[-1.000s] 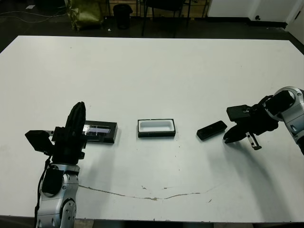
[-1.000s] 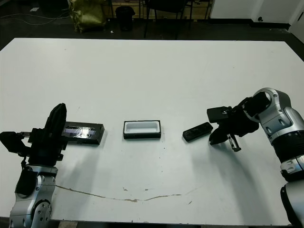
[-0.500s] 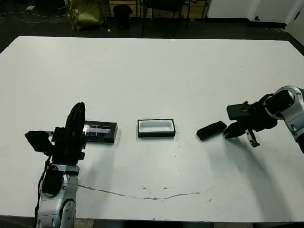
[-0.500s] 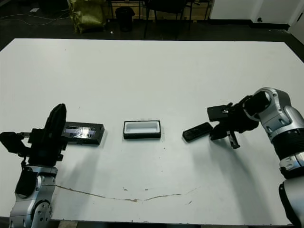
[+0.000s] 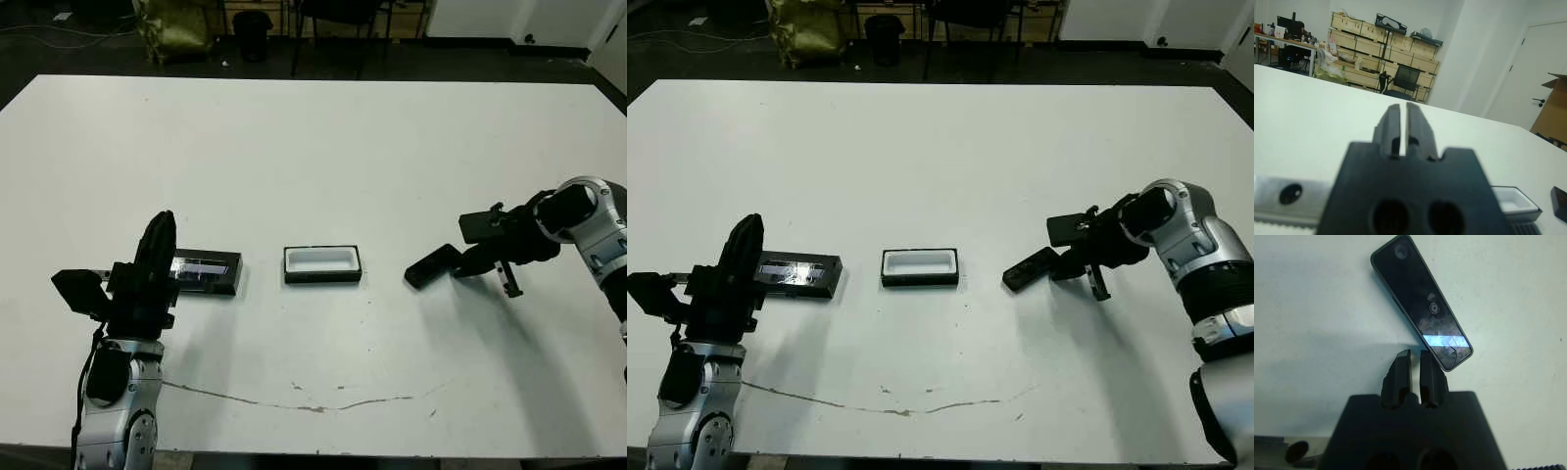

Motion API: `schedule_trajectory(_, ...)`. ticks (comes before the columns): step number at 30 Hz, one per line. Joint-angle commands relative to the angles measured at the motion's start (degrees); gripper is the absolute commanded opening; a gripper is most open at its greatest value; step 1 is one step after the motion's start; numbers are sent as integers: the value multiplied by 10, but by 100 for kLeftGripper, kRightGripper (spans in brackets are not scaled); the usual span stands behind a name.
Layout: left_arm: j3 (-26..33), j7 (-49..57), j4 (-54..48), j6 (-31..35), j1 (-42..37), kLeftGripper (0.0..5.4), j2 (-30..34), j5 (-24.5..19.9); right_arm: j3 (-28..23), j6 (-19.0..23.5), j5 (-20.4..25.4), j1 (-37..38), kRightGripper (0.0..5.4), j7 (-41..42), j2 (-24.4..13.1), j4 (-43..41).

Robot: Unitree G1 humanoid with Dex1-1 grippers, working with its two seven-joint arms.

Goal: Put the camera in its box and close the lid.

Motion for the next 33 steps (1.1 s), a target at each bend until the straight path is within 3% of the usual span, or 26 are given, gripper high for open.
schedule_trajectory(1, 1, 2, 5, 10, 10, 0, 3, 1, 15, 7, -14, 14, 1, -1, 17, 22)
schedule_trajectory(9, -3, 0, 6, 3, 12, 0, 2, 3, 8, 23, -10, 9, 1, -17, 30, 38)
schedule_trajectory(17, -5, 2, 9, -6, 13, 0, 3, 11, 21, -15, -24, -13, 1, -28, 52, 87)
schedule_trajectory(33, -2, -6, 25, -28, 12, 0, 0, 11, 25, -28, -40, -32, 1, -78, 68, 148)
